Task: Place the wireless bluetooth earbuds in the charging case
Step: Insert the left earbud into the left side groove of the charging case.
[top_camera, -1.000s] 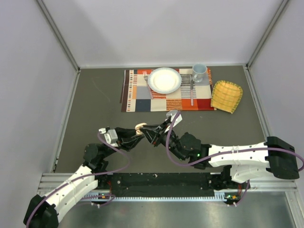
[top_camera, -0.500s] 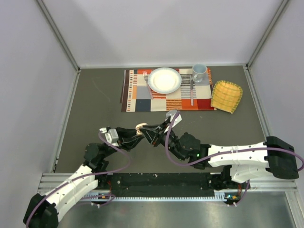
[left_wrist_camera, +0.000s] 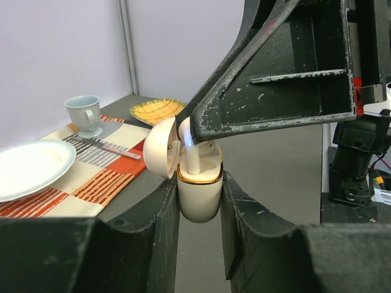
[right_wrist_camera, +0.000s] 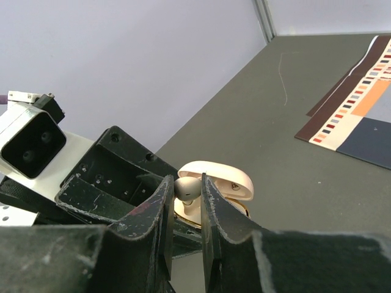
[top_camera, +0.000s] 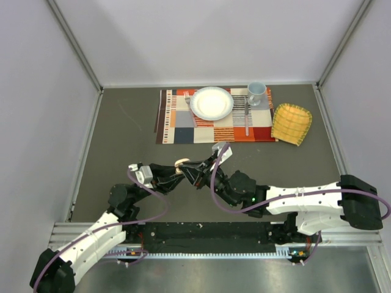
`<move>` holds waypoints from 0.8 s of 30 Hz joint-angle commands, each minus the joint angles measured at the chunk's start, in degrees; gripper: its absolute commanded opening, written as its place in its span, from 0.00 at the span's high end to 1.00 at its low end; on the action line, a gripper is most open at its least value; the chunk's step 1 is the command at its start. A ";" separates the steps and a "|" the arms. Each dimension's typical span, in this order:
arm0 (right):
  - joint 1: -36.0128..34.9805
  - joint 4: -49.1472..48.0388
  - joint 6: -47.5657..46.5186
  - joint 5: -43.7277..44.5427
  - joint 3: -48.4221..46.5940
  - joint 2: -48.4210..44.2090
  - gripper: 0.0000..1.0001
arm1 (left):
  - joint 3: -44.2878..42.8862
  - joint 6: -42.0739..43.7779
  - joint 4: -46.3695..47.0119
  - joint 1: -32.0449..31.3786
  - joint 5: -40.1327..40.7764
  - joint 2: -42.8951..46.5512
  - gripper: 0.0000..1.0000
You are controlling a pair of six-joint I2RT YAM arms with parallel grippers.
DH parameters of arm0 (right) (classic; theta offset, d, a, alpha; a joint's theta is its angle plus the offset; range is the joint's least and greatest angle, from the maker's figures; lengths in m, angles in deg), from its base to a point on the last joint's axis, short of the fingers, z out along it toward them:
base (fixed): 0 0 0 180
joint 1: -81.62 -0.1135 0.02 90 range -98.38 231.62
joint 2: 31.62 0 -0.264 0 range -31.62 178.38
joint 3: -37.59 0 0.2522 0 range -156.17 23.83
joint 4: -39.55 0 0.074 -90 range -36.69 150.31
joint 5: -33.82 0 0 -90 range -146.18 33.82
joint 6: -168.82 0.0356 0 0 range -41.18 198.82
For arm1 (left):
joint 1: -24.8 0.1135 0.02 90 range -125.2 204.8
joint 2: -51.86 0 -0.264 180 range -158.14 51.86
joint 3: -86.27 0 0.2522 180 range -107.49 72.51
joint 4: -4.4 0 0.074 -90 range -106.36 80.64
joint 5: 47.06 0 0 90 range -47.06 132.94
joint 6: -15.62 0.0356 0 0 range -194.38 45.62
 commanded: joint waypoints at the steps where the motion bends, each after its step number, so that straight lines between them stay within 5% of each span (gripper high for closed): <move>1: -1.08 0.67 0.42 -0.84 -2.46 0.83 1.00 | 6.68 -0.25 3.76 -0.10 0.61 0.79 1.00; 24: -2.14 9.37 -1.95 1.44 -5.10 0.92 0.98 | 7.56 -0.43 2.80 -0.18 4.47 3.86 1.00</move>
